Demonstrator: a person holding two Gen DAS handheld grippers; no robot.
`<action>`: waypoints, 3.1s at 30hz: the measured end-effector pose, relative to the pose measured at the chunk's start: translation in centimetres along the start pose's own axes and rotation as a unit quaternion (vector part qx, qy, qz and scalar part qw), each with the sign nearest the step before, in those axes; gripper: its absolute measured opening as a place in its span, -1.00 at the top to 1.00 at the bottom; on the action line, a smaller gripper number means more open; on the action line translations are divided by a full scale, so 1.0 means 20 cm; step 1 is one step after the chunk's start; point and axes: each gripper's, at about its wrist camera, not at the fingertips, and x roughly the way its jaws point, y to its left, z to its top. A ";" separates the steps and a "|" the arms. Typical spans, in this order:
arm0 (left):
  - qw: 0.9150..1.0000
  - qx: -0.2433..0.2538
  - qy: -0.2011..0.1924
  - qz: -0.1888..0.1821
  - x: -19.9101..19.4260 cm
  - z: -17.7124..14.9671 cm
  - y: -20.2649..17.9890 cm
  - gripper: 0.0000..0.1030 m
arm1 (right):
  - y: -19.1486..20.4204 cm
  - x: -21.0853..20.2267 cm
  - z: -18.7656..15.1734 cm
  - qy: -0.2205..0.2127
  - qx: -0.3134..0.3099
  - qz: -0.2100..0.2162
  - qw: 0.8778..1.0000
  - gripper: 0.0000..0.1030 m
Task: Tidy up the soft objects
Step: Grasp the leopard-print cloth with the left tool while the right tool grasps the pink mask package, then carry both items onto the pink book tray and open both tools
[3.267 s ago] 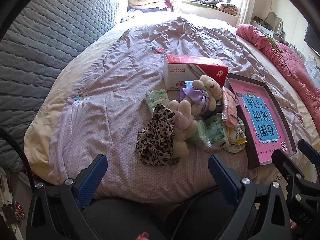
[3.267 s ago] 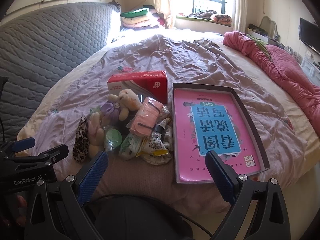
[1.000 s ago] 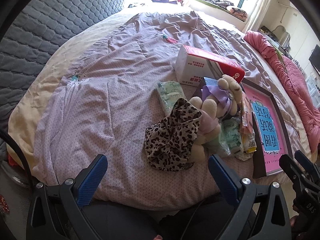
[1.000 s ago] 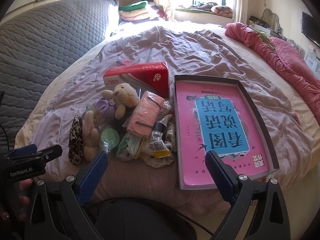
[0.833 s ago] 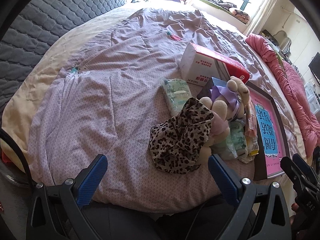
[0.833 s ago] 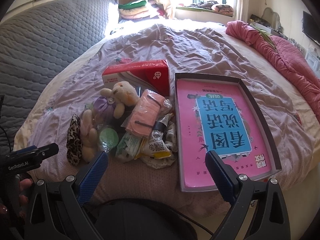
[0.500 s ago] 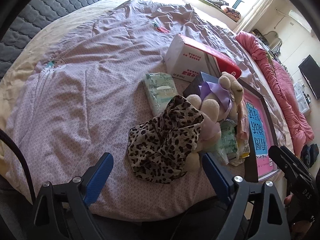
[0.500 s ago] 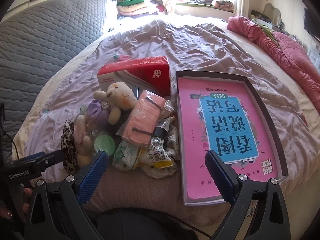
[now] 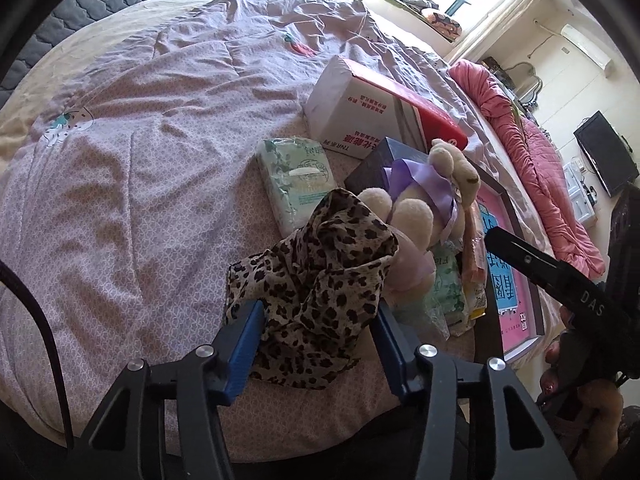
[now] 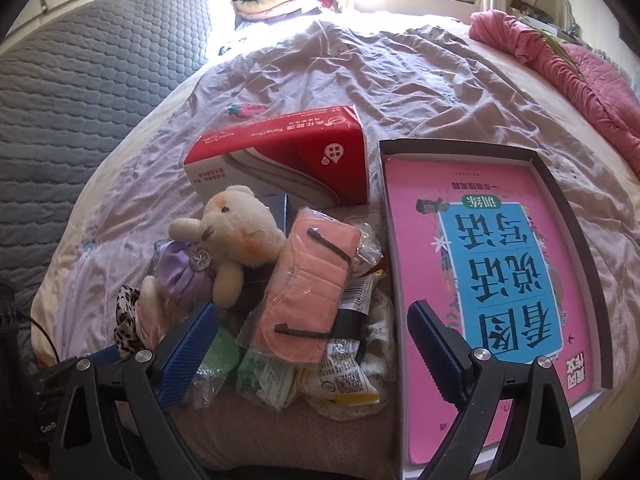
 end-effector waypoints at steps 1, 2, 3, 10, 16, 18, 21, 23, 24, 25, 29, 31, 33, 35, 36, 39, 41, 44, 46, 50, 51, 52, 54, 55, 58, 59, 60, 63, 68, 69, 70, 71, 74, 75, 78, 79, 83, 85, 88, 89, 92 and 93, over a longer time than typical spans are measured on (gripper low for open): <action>1.000 -0.003 0.001 -0.006 0.01 0.00 0.01 0.05 | 0.00 0.01 0.00 0.001 0.000 -0.001 1.000 -0.75; 1.000 -0.005 0.002 -0.011 0.01 0.00 0.01 0.08 | 0.00 0.02 0.01 0.003 -0.002 -0.002 1.000 -0.67; 1.000 -0.006 0.001 -0.013 0.01 0.00 0.02 0.10 | 0.01 0.04 0.02 0.005 -0.004 -0.001 1.000 -0.57; 0.999 0.000 0.001 -0.033 0.03 0.02 0.02 0.52 | 0.02 0.11 0.02 0.022 -0.024 0.002 0.999 0.06; 0.999 0.010 -0.015 -0.041 -0.02 0.02 0.01 0.79 | 0.00 0.05 0.00 -0.002 -0.025 0.004 1.000 0.10; 0.999 0.009 -0.024 -0.040 -0.05 0.03 0.01 0.79 | -0.01 0.02 0.00 -0.008 -0.022 0.006 1.000 0.11; 0.999 0.008 -0.031 -0.039 -0.09 0.04 0.00 0.80 | -0.05 -0.03 0.00 -0.015 -0.013 0.009 1.000 0.11; 0.999 0.013 -0.037 -0.036 -0.12 0.05 -0.02 0.80 | -0.08 -0.08 0.00 -0.024 -0.007 0.011 1.000 0.11; 0.998 0.017 -0.039 -0.036 -0.14 0.05 -0.03 0.80 | -0.09 -0.10 0.00 -0.027 -0.005 0.012 1.000 0.11; 0.998 0.020 -0.042 -0.036 -0.16 0.05 -0.04 0.80 | -0.11 -0.12 0.00 -0.032 -0.004 0.012 0.999 0.11; 0.997 0.037 -0.051 -0.034 -0.22 0.05 -0.11 0.80 | -0.17 -0.21 -0.01 -0.046 0.005 0.012 0.999 0.11; 0.997 0.049 -0.055 -0.036 -0.25 0.05 -0.17 0.80 | -0.22 -0.25 -0.01 -0.055 0.011 0.010 0.998 0.11; 0.996 0.061 -0.060 -0.039 -0.28 0.05 -0.23 0.80 | -0.26 -0.29 -0.02 -0.064 0.016 0.009 0.998 0.11; 0.994 0.074 -0.060 -0.044 -0.30 0.06 -0.30 0.80 | -0.32 -0.33 -0.03 -0.070 0.024 0.004 0.997 0.11; 0.994 0.081 -0.061 -0.044 -0.31 0.07 -0.33 0.80 | -0.35 -0.35 -0.03 -0.074 0.029 0.001 0.997 0.11; 0.991 0.103 -0.064 -0.050 -0.31 0.07 -0.46 0.80 | -0.46 -0.40 -0.05 -0.084 0.048 -0.008 0.995 0.11; 0.990 0.118 -0.061 -0.056 -0.30 0.08 -0.55 0.80 | -0.53 -0.43 -0.07 -0.088 0.059 -0.012 0.994 0.11; 0.987 0.137 -0.051 -0.066 -0.25 0.08 -0.69 0.80 | -0.62 -0.46 -0.10 -0.092 0.072 -0.020 0.993 0.11; 0.985 0.151 -0.040 -0.069 -0.21 0.07 -0.77 0.80 | -0.68 -0.48 -0.11 -0.089 0.075 -0.027 0.993 0.11; 0.981 0.177 -0.018 -0.082 -0.11 0.05 -0.94 0.80 | -0.78 -0.48 -0.16 -0.084 0.071 -0.050 0.993 0.11; 0.979 0.184 -0.013 -0.084 -0.09 0.04 -0.97 0.80 | -0.80 -0.48 -0.17 -0.082 0.072 -0.053 0.993 0.11; 0.978 0.191 -0.009 -0.086 -0.06 0.03 -1.01 0.80 | -0.82 -0.48 -0.19 -0.081 0.072 -0.056 0.992 0.11; 0.976 0.203 0.004 -0.085 -0.01 0.02 -1.08 0.80 | -0.86 -0.48 -0.21 -0.078 0.074 -0.060 0.992 0.11; 0.975 0.206 0.012 -0.085 0.02 0.02 -1.11 0.80 | -0.88 -0.47 -0.22 -0.074 0.072 -0.061 0.993 0.11; 0.973 0.215 0.030 -0.083 0.10 0.01 -1.19 0.80 | -0.92 -0.46 -0.24 -0.067 0.067 -0.063 0.994 0.11; 0.972 0.219 0.036 -0.081 0.14 0.00 -1.21 0.80 | -0.93 -0.45 -0.25 -0.065 0.065 -0.063 0.994 0.11; 0.971 0.223 0.041 -0.078 0.16 0.00 -1.23 0.80 | -0.94 -0.44 -0.26 -0.060 0.063 -0.064 0.994 0.11; 0.967 0.239 0.061 -0.064 0.25 -0.02 -1.29 0.80 | -0.97 -0.41 -0.29 -0.048 0.059 -0.062 0.995 0.11; 0.962 0.249 0.104 -0.043 0.41 -0.06 -1.32 0.80 | -0.99 -0.35 -0.32 -0.032 0.059 -0.051 0.996 0.11; 0.961 0.252 0.110 -0.039 0.44 -0.07 -1.32 0.80 | -0.99 -0.34 -0.32 -0.029 0.058 -0.051 0.997 0.11; 0.960 0.254 0.115 -0.036 0.46 -0.07 -1.33 0.80 | -0.99 -0.32 -0.33 -0.025 0.058 -0.049 0.997 0.11; 0.958 0.257 0.120 -0.036 0.47 -0.08 -1.33 0.80 | -0.99 -0.31 -0.33 -0.020 0.057 -0.050 0.997 0.11; 0.956 0.262 0.131 -0.032 0.51 -0.09 -1.34 0.80 | -1.00 -0.27 -0.34 -0.010 0.059 -0.052 0.997 0.11; 0.955 0.261 0.134 -0.034 0.52 -0.09 -1.34 0.80 | -1.01 -0.26 -0.34 -0.008 0.061 -0.051 0.997 0.10; 0.954 0.262 0.139 -0.031 0.55 -0.10 -1.35 0.80 | -1.02 -0.23 -0.35 0.001 0.061 -0.056 0.997 0.09; 0.954 0.262 0.140 -0.029 0.55 -0.10 -1.35 0.80 | -1.02 -0.22 -0.35 0.003 0.061 -0.055 0.997 0.09; 0.954 0.260 0.145 -0.029 0.58 -0.10 -1.35 0.80 | -1.02 -0.21 -0.36 0.006 0.063 -0.055 0.996 0.09; 0.954 0.260 0.146 -0.027 0.58 -0.10 -1.35 0.80 | -1.02 -0.20 -0.36 0.010 0.065 -0.056 0.996 0.08; 0.955 0.253 0.151 -0.027 0.60 -0.10 -1.34 0.79 | -1.02 -0.19 -0.37 0.014 0.067 -0.055 0.996 0.08; 0.956 0.250 0.152 -0.028 0.60 -0.09 -1.34 0.77 | -1.02 -0.19 -0.37 0.015 0.067 -0.055 0.996 0.08; 0.957 0.244 0.154 -0.023 0.61 -0.09 -1.33 0.70 | -1.02 -0.19 -0.37 0.015 0.070 -0.056 0.996 0.07; 0.957 0.243 0.154 -0.020 0.62 -0.09 -1.32 0.65 | -1.03 -0.19 -0.38 0.015 0.070 -0.058 0.996 0.05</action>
